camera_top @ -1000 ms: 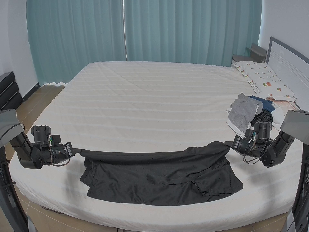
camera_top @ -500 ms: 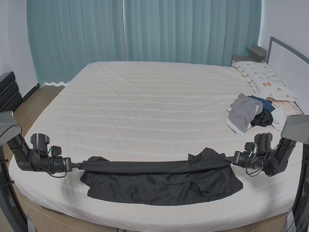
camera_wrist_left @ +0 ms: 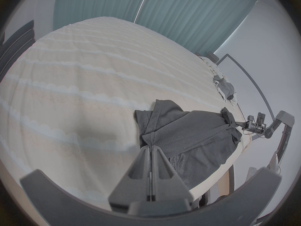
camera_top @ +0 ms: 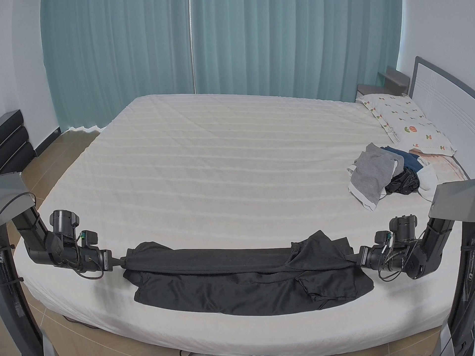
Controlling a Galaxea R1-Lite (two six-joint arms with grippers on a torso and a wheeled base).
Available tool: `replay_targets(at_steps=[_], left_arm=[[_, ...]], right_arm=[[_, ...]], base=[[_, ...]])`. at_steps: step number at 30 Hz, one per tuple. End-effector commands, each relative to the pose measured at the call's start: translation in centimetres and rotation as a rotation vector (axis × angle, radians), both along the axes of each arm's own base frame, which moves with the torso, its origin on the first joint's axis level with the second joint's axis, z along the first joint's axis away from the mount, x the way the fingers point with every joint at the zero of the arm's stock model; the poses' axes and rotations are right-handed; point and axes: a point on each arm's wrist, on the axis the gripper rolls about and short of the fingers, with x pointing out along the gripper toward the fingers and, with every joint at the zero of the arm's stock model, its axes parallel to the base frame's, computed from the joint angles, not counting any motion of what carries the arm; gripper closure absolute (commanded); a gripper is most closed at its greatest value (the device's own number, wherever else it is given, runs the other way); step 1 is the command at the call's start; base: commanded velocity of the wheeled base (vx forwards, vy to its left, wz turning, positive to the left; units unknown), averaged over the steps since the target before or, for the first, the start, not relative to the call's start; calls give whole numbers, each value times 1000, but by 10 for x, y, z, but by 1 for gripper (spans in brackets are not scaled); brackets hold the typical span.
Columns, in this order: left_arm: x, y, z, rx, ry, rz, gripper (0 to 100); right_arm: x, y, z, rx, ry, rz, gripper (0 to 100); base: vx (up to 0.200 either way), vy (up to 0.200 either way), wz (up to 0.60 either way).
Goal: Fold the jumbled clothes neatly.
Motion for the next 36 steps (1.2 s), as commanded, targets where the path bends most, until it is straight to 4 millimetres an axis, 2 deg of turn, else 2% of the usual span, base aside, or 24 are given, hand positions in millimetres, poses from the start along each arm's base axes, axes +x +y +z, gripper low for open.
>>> replay_targets(at_steps=[1,8,11,13,14,16,20,21,23,26,30,33,36], left_arm=[[0,0,-3,-2,9,-1,0],[0,0,0,-4,2,0,0],[2,2,6,-14,-15,15,0],[2,3,10,-17,-26,24,0],[4,3,29,-57,-51,78,0],[8,2,48,-112,-61,135,0],[9,-12,68,-163,-28,149,0],[8,-12,68,-163,-28,149,0],[-3,-16,74,-178,-5,152,0],[-18,-24,70,-224,56,163,0],[-35,-37,62,-288,152,198,0],[-37,-42,57,-307,171,206,0],[-39,-43,56,-323,148,226,0]], right_arm=[[-1,2,-5,1,16,6,0],[0,-1,5,19,-5,-15,0],[-5,-2,27,75,-27,-72,0],[-7,-2,32,91,-28,-86,0],[-15,-1,48,141,-34,-131,0],[-24,3,60,187,-27,-169,0],[-41,18,71,237,3,-213,0],[-41,18,71,237,4,-216,0],[-54,25,70,232,34,-231,0],[-63,27,65,239,59,-234,0],[-66,27,58,275,54,-253,0],[-65,29,50,275,39,-245,0],[-72,33,33,272,48,-228,0]], base=[[0,0,0],[0,0,0],[0,0,0],[0,0,0],[0,0,0],[0,0,0],[0,0,0],[0,0,0],[0,0,0],[0,0,0],[-200,0,0],[-200,0,0],[-200,0,0]])
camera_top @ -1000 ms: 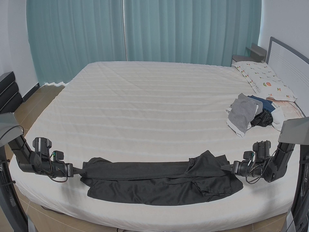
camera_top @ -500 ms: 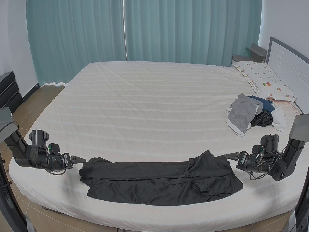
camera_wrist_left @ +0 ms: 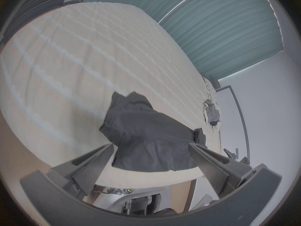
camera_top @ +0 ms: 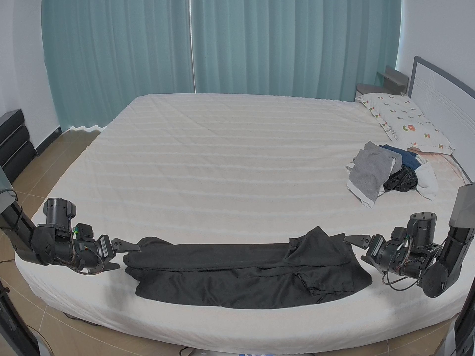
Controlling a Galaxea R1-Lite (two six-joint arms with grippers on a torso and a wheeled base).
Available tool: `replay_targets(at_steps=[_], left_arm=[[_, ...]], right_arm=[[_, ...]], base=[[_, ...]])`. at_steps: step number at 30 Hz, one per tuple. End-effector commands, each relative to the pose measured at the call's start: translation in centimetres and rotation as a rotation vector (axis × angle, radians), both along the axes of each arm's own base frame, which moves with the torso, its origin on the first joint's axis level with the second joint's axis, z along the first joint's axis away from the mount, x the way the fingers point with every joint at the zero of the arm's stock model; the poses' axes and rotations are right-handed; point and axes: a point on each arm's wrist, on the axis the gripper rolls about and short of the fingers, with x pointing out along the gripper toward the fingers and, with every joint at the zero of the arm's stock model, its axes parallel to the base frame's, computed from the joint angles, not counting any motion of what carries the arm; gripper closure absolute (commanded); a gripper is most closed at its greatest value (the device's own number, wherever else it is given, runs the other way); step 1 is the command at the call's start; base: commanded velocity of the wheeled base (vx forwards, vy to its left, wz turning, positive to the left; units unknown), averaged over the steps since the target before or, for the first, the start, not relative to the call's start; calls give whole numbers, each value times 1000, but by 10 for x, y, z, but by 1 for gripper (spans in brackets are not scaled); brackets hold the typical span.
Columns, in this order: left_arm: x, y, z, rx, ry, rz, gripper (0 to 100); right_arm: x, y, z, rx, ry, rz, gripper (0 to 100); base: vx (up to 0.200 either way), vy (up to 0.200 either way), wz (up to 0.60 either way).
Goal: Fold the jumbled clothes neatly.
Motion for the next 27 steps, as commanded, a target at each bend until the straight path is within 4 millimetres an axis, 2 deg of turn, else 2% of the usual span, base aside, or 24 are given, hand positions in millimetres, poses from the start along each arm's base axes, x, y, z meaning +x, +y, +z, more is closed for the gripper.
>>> replay_targets(at_steps=[1,6,9,16,20,27], left_arm=[[-9,-7,-2,-27,-2,16,0],[-3,-6,-14,-52,25,60,0],[0,-11,-27,-3,44,83,0],[11,-36,-36,-6,81,177,0],[13,-54,-52,40,92,203,0],[14,-65,-68,138,82,245,0]], right_arm=[[-16,7,-33,-13,90,26,0],[-22,8,-36,-40,54,-8,0],[-22,11,-37,-39,60,-5,0],[-15,10,-37,-27,38,-21,0],[-11,11,-37,-23,34,-48,0],[-11,11,-39,-26,40,-60,0]], base=[[-200,0,0],[-40,0,0],[0,0,0],[0,0,0],[0,0,0],[0,0,0]])
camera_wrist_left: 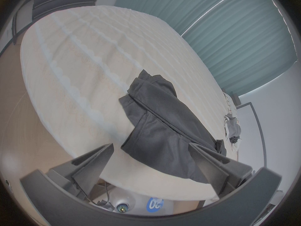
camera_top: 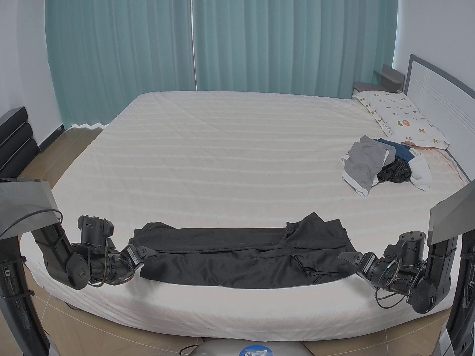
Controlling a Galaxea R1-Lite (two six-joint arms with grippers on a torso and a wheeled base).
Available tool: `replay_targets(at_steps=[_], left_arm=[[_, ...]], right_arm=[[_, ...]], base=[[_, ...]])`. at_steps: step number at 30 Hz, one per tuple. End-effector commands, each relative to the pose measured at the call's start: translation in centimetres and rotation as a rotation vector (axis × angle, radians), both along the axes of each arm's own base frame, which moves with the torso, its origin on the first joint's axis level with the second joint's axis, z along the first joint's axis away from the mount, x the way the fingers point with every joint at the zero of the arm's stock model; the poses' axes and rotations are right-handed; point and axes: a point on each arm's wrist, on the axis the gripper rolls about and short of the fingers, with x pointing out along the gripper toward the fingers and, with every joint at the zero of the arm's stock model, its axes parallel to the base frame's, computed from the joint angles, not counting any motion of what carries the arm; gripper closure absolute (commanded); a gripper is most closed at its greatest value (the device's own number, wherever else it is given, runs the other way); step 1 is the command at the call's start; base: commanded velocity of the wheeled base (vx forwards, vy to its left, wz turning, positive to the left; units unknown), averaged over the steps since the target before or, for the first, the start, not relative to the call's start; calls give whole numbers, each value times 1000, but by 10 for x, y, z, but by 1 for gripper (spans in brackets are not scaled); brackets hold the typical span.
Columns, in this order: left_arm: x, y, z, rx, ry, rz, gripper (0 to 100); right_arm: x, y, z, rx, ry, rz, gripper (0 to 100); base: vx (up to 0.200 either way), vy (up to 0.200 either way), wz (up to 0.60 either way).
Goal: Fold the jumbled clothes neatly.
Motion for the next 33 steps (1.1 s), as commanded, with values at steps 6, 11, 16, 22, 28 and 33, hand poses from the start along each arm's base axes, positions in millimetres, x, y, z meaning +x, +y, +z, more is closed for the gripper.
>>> replay_targets(at_steps=[6,11,16,22,28,33], left_arm=[[-1,-11,-26,25,10,-21,0],[4,-16,-36,67,-25,-5,0],[7,-16,-42,111,-78,-20,0],[8,-14,-53,155,-68,-38,100],[6,-12,-54,188,-68,-54,100],[1,-8,-55,228,-55,3,100]], right_arm=[[1,0,-2,1,-1,-3,0],[1,2,-2,1,-1,1,0],[1,1,-2,1,-2,0,0],[1,1,-1,0,-2,0,0],[1,1,-2,-1,2,-1,0],[-2,0,-3,-3,13,-1,0]], base=[[0,0,0],[0,0,0],[0,0,0],[0,0,0],[0,0,0],[0,0,0]])
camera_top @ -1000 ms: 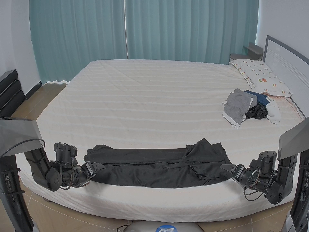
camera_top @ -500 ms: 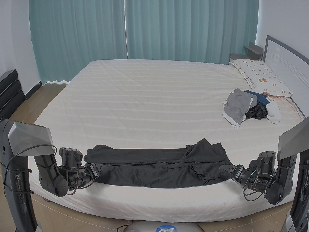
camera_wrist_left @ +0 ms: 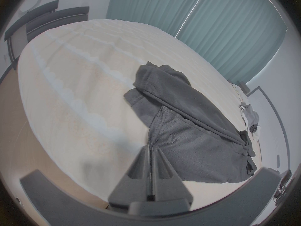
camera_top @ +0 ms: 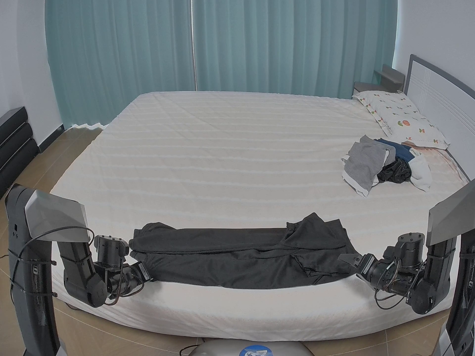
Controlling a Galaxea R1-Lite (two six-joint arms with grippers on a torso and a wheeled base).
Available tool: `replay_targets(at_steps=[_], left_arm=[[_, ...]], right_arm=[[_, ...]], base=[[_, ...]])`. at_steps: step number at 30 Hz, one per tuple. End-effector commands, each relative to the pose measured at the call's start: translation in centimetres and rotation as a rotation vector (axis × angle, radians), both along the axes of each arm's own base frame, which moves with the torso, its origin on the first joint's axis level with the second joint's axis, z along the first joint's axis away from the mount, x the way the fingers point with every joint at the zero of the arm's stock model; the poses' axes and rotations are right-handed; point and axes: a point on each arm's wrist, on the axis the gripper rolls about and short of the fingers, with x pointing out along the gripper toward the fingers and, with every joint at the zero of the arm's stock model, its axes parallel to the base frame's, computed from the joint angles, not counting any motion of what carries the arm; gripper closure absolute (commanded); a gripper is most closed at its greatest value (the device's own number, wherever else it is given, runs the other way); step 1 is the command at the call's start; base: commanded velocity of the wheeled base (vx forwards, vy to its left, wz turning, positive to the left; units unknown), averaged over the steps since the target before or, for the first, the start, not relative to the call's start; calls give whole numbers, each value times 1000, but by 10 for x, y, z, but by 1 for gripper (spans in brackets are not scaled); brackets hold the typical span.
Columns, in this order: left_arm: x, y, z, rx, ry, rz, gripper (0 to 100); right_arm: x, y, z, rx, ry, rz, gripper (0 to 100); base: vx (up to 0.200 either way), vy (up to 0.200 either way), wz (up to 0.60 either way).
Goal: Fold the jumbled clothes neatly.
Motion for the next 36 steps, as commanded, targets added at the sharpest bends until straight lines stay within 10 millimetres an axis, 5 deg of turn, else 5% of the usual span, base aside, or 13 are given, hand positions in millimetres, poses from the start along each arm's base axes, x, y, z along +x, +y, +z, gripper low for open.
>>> replay_targets(at_steps=[1,10,36], left_arm=[[-3,5,0,7,4,32,100],[-4,24,18,2,-49,100,100],[0,33,13,-1,-46,126,100]], right_arm=[[-2,0,0,0,2,1,0],[-3,0,-1,-1,9,1,0],[21,13,-42,-67,47,-47,0]], base=[[0,0,0],[0,0,0],[0,0,0]])
